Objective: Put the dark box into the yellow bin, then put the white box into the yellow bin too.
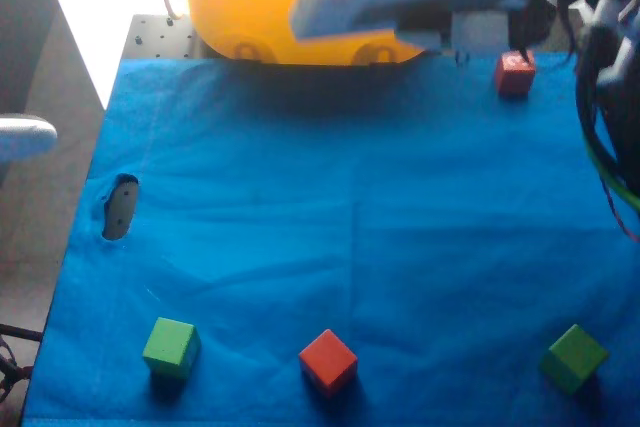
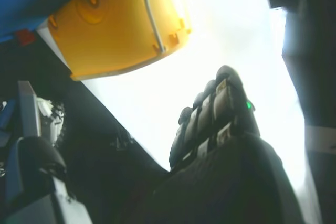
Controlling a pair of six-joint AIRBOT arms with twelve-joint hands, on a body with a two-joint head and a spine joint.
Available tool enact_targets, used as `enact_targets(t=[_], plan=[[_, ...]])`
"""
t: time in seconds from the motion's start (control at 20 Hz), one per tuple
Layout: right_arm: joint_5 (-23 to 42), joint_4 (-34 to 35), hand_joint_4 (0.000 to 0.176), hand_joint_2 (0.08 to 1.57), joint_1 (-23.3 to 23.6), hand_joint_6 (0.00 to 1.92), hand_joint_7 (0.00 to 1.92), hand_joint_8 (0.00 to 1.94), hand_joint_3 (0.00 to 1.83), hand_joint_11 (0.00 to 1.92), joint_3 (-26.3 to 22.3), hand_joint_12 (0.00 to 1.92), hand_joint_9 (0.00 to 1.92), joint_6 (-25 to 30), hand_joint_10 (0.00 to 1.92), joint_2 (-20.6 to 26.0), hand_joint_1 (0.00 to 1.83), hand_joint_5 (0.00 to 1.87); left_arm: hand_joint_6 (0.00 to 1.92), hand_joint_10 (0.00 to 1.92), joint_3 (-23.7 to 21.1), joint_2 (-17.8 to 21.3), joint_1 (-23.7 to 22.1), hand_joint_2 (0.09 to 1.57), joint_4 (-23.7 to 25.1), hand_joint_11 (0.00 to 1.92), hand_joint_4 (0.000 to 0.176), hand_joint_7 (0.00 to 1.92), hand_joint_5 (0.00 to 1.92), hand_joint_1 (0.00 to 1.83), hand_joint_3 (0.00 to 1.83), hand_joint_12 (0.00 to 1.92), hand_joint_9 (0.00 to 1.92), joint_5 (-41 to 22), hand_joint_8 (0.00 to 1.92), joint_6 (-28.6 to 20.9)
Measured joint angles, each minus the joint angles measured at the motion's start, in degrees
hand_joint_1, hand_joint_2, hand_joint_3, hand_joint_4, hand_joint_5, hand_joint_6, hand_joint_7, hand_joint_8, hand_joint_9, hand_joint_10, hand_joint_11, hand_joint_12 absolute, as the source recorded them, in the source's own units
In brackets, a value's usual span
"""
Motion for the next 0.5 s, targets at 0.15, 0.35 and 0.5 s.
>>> enact_targets(t=[0.15, 0.35, 0.5], plan=[[0.0, -2.3, 0.000, 1.06, 3.0, 0.45, 1.10, 1.05, 0.00, 0.87, 0.0, 1.72, 1.03, 0.1, 1.26, -0.1, 1.29, 1.15, 0.00, 0.00, 0.0, 0.0, 0.1, 0.80, -1.0, 0.00, 0.070, 0.04, 0.00, 0.86, 0.01, 0.00, 0.00, -1.4, 0.01, 0.0], [0.0, -3.1, 0.000, 1.05, 6.1, 0.66, 1.20, 0.80, 0.00, 0.87, 1.3, 1.50, 1.08, 0.0, 0.94, -0.7, 1.27, 1.09, 0.00, 0.01, -0.1, 0.0, 0.1, 0.79, -0.3, 0.04, 0.060, 0.05, 0.00, 0.86, 0.00, 0.02, 0.03, -1.8, 0.01, 0.0], [0.7, -3.6, 0.000, 1.06, 6.8, 0.45, 1.10, 1.04, 0.00, 0.88, 2.6, 1.74, 1.01, -0.2, 1.34, -1.7, 1.28, 1.15, 0.00, 0.01, -0.1, 0.0, 0.1, 0.80, 0.0, 0.08, 0.028, 0.00, 0.00, 0.86, 0.01, 0.04, 0.03, -2.2, 0.00, 0.0]])
